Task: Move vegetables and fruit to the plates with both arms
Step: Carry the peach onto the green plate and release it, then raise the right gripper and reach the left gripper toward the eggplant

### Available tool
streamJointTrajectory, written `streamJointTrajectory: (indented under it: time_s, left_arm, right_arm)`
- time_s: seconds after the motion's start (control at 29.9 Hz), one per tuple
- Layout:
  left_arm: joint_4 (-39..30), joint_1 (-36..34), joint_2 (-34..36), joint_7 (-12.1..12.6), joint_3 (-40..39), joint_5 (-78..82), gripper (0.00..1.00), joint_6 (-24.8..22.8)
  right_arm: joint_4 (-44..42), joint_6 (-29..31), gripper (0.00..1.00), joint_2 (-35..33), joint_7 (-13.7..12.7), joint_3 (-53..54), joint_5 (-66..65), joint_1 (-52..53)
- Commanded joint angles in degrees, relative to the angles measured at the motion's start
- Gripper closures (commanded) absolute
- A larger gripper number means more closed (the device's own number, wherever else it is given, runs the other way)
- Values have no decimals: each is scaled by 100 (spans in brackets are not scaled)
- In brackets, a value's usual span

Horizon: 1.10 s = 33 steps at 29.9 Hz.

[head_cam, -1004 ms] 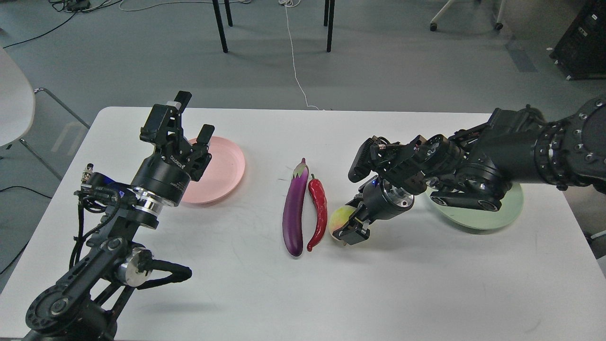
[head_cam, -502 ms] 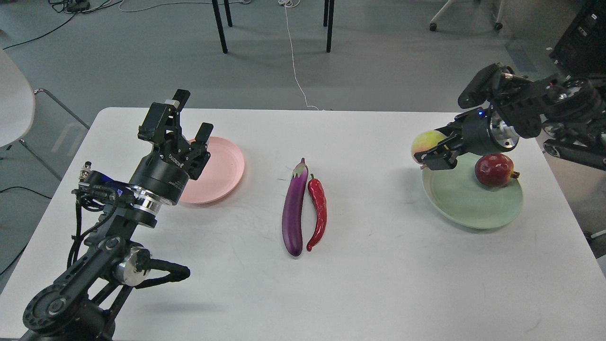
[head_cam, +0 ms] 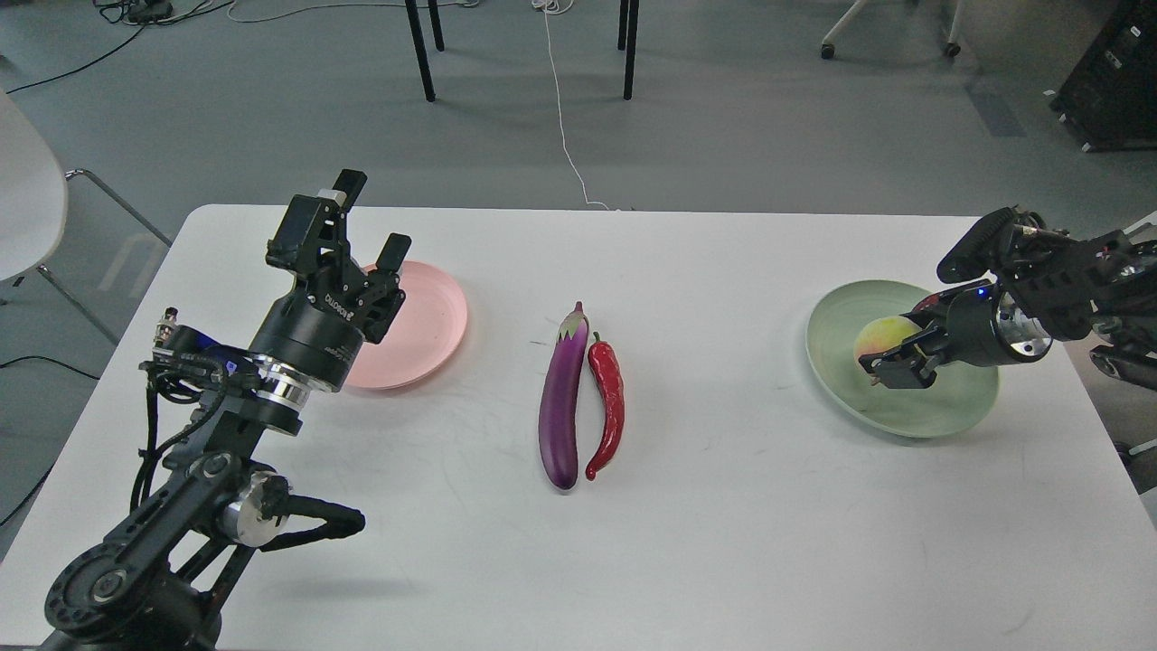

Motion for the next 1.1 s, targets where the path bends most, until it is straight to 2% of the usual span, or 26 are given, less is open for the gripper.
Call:
streamJointTrajectory:
  time_s: [0.0, 0.13, 0.43, 0.64, 0.77, 0.87, 1.07]
  left_arm:
    - [-15, 1, 9, 8, 0, 0, 1, 0]
    - [-15, 1, 18, 8, 0, 0, 1, 0]
    - [-15, 1, 18, 17, 18, 0, 1, 0]
    - [-15, -8, 36, 26, 9, 9, 1, 0]
    - [-15, -17, 62, 17, 26, 18, 1, 0]
    - [-24, -26, 71, 8, 35, 27, 1, 0]
    - [-86, -61, 97, 8, 122, 500, 1, -18]
  right_arm:
    - [-112, -234, 19, -1, -1, 13, 8, -174]
    - [-166, -287, 7, -10, -1, 13, 8, -262]
    - [-52, -375, 3, -316, -1, 276, 70, -157]
    - [186, -340, 2, -800, -1, 1627, 218, 63]
    - [168, -296, 2, -888, -1, 2937, 1209, -313]
    - [125, -287, 2, -836, -1, 3650, 2491, -788]
    - [186, -235, 2, -406, -1, 4494, 5874, -1772]
